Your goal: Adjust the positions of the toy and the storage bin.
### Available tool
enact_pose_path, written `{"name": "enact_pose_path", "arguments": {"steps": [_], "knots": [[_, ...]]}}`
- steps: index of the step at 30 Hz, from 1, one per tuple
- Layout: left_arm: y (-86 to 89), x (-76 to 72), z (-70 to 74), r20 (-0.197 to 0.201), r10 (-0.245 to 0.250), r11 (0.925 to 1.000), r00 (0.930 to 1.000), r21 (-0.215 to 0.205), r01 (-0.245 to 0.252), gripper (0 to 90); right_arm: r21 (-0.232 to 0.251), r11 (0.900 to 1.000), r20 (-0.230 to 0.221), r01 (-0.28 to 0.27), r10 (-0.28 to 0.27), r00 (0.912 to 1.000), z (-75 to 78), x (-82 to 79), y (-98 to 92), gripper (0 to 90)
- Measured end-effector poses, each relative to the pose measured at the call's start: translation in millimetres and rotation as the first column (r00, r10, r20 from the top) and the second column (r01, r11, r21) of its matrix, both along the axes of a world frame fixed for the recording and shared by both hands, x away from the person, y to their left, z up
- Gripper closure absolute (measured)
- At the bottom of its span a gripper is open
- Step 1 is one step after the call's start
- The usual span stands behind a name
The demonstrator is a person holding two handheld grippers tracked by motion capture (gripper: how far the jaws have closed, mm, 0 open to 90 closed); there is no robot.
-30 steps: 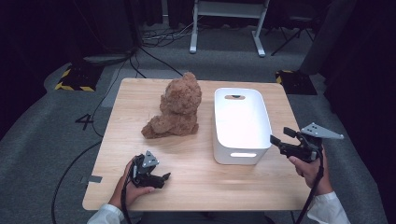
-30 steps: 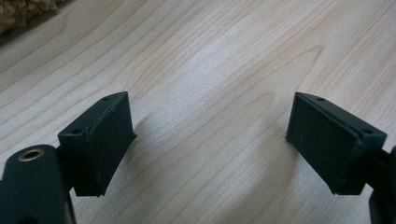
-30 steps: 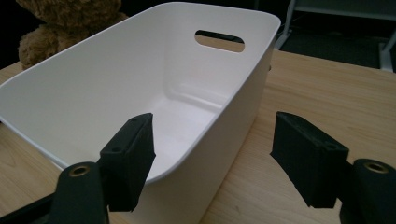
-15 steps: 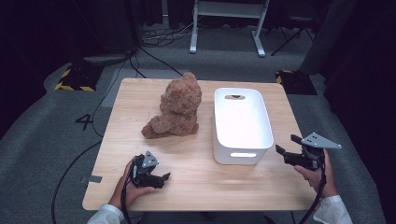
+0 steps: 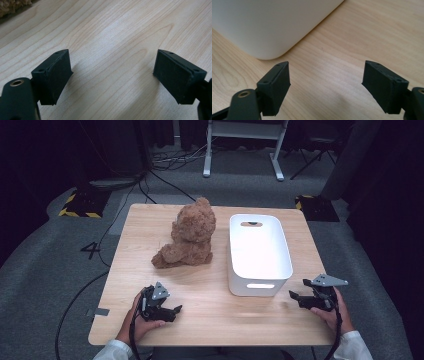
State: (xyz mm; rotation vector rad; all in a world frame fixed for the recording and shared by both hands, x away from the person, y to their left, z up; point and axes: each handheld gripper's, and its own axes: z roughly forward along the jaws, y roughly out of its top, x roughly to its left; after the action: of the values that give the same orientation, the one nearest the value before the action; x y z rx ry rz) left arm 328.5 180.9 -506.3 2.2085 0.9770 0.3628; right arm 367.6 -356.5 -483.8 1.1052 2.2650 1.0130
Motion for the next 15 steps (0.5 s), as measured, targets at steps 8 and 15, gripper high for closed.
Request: {"name": "enact_pose_path", "arguments": {"steps": [8,15], "knots": [[0.6,-0.7,0.1,-0.001,0.003,1.0,1.0,0.0,-0.003,15.0,-0.001,1.0,-0.033,-0.006,0.006,0.9994,-10.6,0.0,-2.9,22.4],[0.4,-0.2,0.0,0.0,0.001,1.0,1.0,0.0,-0.001,14.9,-0.003,1.0,-0.065,0.004,-0.004,0.9978,-19.7,0.4,-6.2,18.6]]}}
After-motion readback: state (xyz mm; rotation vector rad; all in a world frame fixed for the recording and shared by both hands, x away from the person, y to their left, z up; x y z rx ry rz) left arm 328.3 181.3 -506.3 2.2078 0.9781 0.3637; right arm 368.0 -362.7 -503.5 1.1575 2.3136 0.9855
